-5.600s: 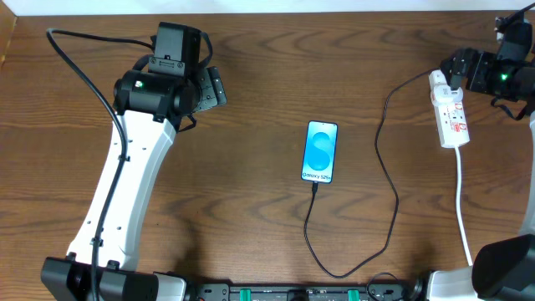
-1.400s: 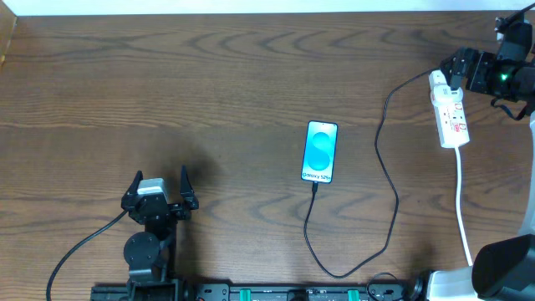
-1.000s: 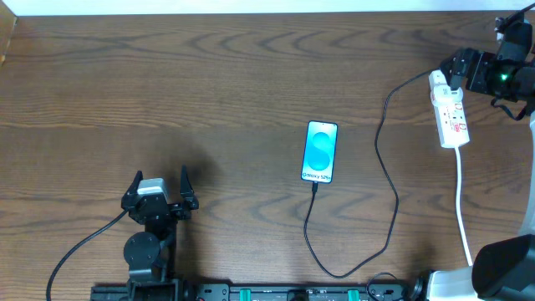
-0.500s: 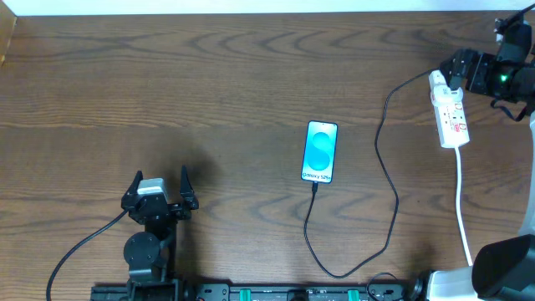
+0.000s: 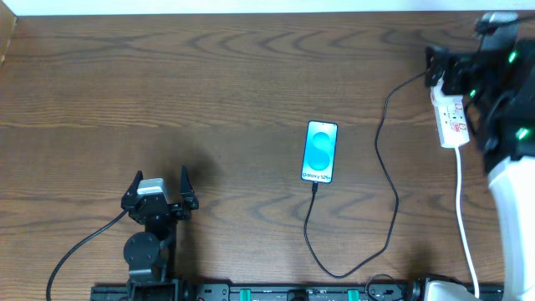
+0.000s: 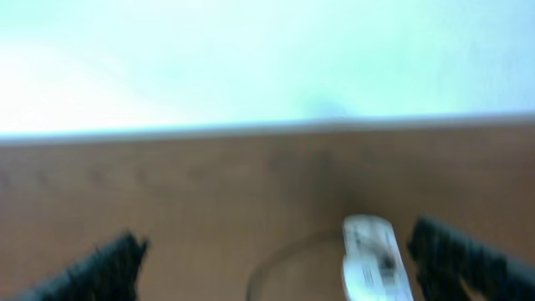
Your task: Plug charger to phone and switch on socket
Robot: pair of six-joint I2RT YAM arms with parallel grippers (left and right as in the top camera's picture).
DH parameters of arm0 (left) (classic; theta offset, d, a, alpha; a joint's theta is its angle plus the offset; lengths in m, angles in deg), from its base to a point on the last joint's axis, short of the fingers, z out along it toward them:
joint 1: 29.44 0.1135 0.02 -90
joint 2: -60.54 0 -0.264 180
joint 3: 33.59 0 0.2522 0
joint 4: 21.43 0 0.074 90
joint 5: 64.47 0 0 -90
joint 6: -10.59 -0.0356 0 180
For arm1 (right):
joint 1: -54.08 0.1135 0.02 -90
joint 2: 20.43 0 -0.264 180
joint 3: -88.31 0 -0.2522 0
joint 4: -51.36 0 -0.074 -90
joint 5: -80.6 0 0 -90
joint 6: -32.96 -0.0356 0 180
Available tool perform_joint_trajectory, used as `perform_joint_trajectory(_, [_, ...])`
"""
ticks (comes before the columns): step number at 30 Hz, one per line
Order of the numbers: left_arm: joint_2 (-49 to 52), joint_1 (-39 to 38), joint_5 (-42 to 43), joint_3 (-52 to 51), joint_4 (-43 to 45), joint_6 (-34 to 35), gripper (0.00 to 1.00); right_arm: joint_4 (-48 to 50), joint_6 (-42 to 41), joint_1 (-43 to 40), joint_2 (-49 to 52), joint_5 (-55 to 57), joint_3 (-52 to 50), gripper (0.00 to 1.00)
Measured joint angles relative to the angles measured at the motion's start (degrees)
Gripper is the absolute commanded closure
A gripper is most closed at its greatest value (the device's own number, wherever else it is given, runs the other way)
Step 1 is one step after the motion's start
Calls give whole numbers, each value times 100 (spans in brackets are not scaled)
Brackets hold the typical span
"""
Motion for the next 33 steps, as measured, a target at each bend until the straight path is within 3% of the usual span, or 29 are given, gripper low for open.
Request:
perform_joint_trajectory(6, [0, 0, 4, 4, -4, 2, 12, 2120, -9, 284, -813, 92, -2267, 1])
perform_joint_trajectory(14, [0, 0, 7, 4, -9, 0, 12, 3416, -72, 326, -2017, 278, -4758, 1])
perform_joint_trajectory(22, [0, 2, 4, 4, -7, 2, 12, 3464, -118, 326, -3519, 446, -6371, 1])
perform_joint_trajectory(33, [0, 4, 4, 4, -7, 0, 12, 1567, -133, 326, -6089, 748, -6647, 1])
